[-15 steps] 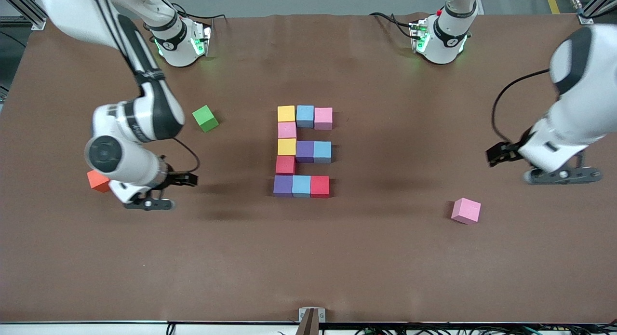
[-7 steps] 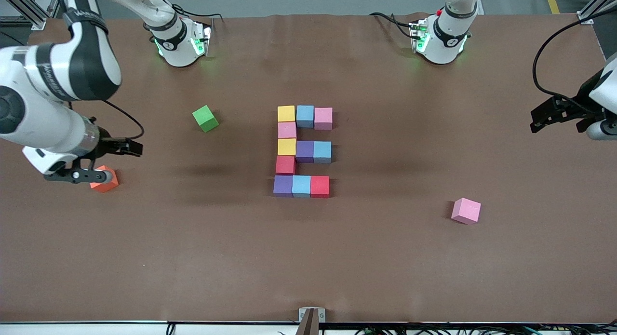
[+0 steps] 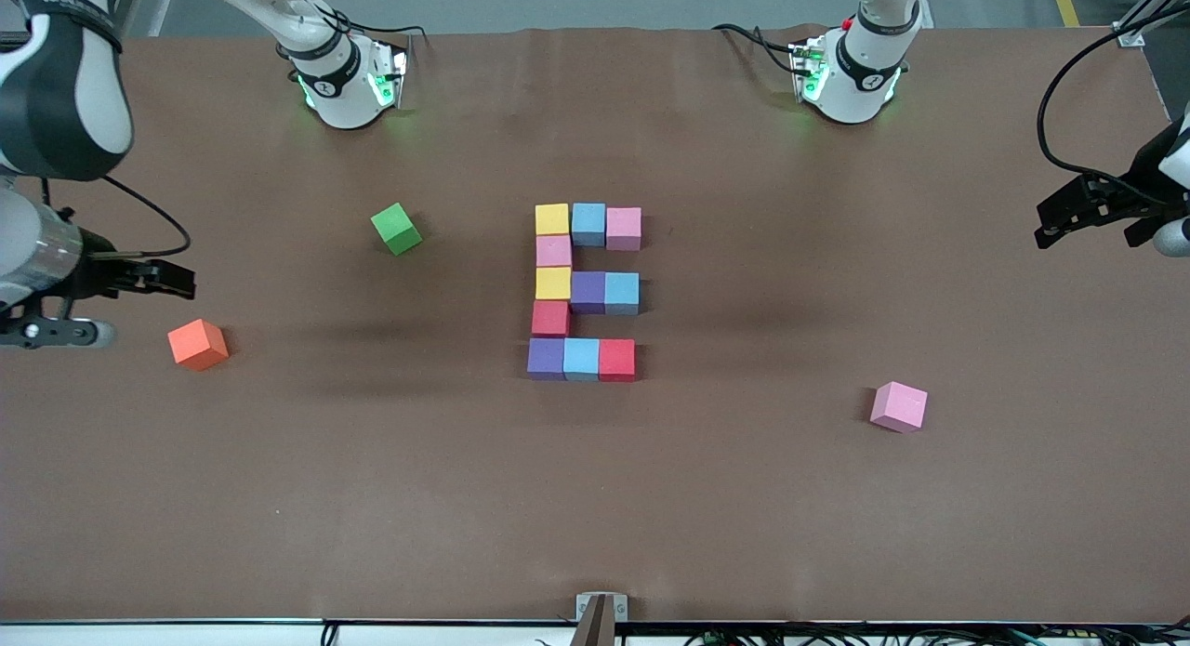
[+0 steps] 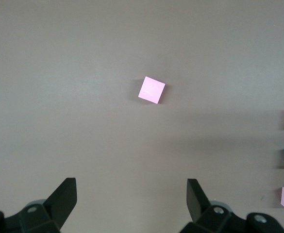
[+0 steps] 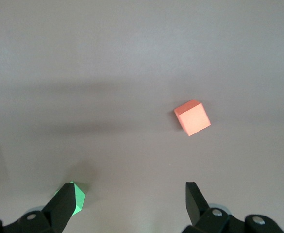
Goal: Arrange 11 blocks into digit 3
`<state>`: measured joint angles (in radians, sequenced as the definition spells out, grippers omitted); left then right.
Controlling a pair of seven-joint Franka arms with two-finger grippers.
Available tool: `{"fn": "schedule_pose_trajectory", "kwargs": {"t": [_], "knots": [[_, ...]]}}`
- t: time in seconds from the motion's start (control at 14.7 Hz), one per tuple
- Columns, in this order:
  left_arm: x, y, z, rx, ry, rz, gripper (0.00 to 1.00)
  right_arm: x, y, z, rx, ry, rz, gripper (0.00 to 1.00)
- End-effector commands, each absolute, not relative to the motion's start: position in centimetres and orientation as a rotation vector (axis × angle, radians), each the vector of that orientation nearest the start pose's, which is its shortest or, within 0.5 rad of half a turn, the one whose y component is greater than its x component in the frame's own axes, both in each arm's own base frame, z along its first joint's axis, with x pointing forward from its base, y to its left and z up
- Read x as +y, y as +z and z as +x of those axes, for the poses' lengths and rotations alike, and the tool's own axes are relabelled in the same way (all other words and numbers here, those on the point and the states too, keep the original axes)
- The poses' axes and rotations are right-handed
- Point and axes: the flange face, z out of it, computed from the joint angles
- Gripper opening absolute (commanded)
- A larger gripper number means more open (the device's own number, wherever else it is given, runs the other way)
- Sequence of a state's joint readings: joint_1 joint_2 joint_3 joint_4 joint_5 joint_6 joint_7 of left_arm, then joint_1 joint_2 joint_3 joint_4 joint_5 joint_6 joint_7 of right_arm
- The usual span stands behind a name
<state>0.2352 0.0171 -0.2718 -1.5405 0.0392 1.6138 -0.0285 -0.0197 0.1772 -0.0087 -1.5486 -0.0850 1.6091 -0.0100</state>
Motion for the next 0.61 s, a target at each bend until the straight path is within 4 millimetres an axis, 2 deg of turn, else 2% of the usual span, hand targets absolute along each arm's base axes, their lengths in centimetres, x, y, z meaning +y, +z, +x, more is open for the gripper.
{"fn": "schedule_pose_trajectory", "kwargs": {"t": [0.0, 0.2, 0.55], "knots": [[-1.8, 64.0, 55.7, 0.043, -0.092, -3.122, 1.0, -4.0, 55.8, 60.2, 0.042, 0.168, -3.219, 1.0], [-2.0, 64.1, 55.6, 0.046, -0.094, -3.123, 1.0, -5.8, 55.8, 60.0, 0.092, 0.176, -3.209, 1.0], [-1.7, 64.6, 55.4, 0.029, -0.108, -3.124, 1.0, -5.4, 56.0, 60.8, 0.095, 0.153, -3.163, 1.0]]}}
